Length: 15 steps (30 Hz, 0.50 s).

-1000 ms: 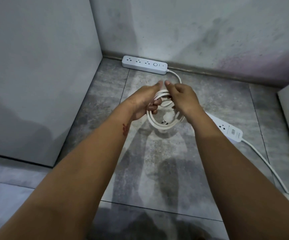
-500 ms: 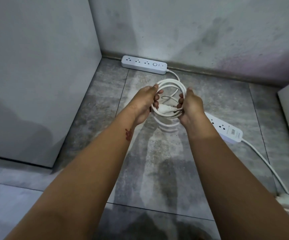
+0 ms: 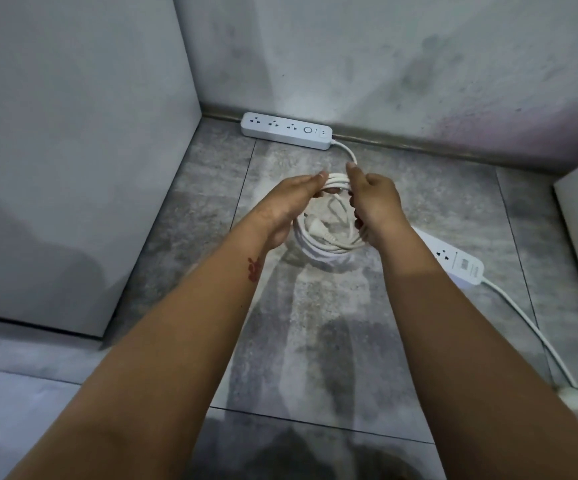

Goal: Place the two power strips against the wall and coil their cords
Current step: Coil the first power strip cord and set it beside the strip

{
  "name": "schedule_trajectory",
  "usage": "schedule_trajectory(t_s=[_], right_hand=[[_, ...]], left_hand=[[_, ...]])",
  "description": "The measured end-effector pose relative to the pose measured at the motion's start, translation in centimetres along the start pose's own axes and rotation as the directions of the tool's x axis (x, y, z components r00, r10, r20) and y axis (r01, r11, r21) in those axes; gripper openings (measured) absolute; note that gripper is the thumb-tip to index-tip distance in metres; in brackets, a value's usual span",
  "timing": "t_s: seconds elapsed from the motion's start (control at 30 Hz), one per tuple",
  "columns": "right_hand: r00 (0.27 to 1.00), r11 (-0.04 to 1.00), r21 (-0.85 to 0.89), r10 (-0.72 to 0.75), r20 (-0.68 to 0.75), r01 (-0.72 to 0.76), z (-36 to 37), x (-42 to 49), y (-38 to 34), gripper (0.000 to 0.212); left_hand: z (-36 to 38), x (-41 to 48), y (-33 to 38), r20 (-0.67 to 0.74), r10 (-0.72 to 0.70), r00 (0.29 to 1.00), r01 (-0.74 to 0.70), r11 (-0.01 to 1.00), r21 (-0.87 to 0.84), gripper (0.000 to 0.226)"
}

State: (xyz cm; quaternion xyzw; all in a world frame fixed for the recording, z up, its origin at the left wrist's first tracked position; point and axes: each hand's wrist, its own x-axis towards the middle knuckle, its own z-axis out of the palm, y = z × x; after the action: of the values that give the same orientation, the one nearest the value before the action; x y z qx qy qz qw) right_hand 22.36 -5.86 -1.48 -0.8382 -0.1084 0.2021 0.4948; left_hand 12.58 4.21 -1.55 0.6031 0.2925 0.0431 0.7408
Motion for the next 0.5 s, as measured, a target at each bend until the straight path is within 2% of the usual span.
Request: schedule_trajectory(t_s=[0.07, 0.23, 0.4, 0.5], right_hand=[[0.998, 0.990, 0.121, 0.071, -0.001, -0.070, 0.1, -0.2, 0.0, 0.045], [0.971, 0.901, 0.373, 0.240, -0.005, -0.221, -0.3, -0.4, -0.3, 0.043], [0.934, 0.735, 0.600, 0.352, 0.058, -0.315, -0.4, -0.5, -0.6, 0.043], [0.924, 0.665, 0.673, 0.375, 0.076, -0.325, 0.1, -0.8, -0.4, 0.041]], left_hand=[[-0.2, -0.3, 0.1, -0.012, -0.022, 1.000, 0.021, 0.998, -0.053, 0.046], [-0.5, -1.0, -0.8, -0.051, -0.062, 0.997, 0.048, 0.973, -0.228, 0.046], [0.1, -1.3, -1.5, 0.000, -0.123, 0.992, 0.118, 0.958, -0.260, 0.055], [0.7, -1.1, -1.4, -0.025, -0.142, 0.990, 0.125, 0.932, -0.340, 0.056]])
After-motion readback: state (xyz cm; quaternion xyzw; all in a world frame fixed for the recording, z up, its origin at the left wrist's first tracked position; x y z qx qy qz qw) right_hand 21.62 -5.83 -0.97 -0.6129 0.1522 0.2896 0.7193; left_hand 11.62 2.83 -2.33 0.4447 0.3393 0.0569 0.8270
